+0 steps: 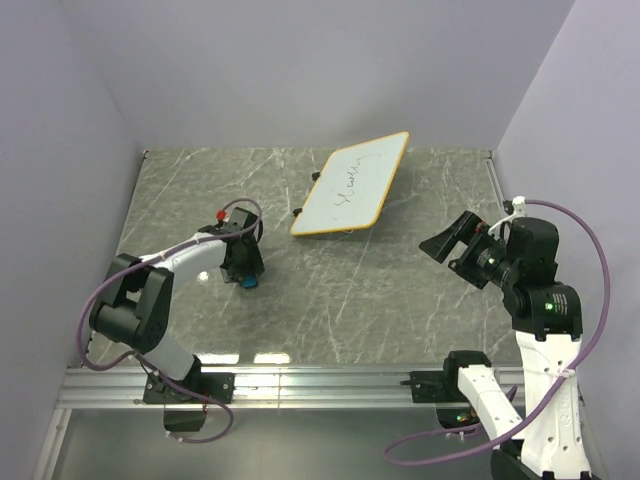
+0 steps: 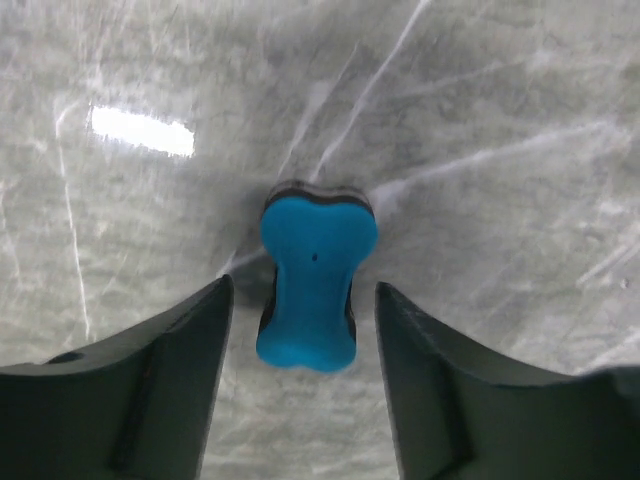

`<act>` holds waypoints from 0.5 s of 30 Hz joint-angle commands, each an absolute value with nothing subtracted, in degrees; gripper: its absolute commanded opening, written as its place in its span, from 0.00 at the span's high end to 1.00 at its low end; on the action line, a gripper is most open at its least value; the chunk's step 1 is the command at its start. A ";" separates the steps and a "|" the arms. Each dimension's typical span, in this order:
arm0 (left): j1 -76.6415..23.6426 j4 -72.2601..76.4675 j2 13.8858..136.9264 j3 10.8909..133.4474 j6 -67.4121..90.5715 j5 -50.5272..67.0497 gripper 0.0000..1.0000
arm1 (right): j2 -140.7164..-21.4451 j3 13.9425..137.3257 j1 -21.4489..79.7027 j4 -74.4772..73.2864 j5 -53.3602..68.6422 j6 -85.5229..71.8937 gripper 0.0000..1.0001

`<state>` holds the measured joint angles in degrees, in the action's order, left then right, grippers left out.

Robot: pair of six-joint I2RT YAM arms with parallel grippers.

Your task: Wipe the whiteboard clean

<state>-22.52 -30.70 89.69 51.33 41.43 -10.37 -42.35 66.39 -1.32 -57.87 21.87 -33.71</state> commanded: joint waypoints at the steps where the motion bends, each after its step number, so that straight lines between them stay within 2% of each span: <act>1: -22.59 -27.69 91.57 50.71 42.19 -10.46 0.40 | -43.33 66.71 -0.35 -56.43 21.62 -32.70 0.00; 7: -22.50 -24.70 94.39 50.63 41.48 -9.15 0.58 | -45.61 69.87 2.63 -56.69 18.20 -30.50 0.00; 8: -22.50 -24.26 94.57 50.54 41.40 -8.88 0.65 | -45.96 70.40 3.07 -56.78 17.76 -29.80 0.00; 9: -22.41 -24.17 94.74 50.62 41.48 -8.79 0.90 | -46.31 70.92 3.69 -56.86 17.41 -29.53 0.00; 10: -22.50 -24.60 94.92 50.89 41.75 -8.96 1.00 | -47.10 72.15 4.13 -56.87 17.23 -29.27 0.00; 15: -22.50 -27.77 90.71 54.83 41.92 -8.70 1.00 | -51.58 77.86 7.11 -53.88 22.75 -27.34 0.00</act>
<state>-22.39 -26.28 92.38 52.16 41.34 -9.89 -49.95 73.30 5.32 -57.58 19.79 -29.80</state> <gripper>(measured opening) 0.107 0.996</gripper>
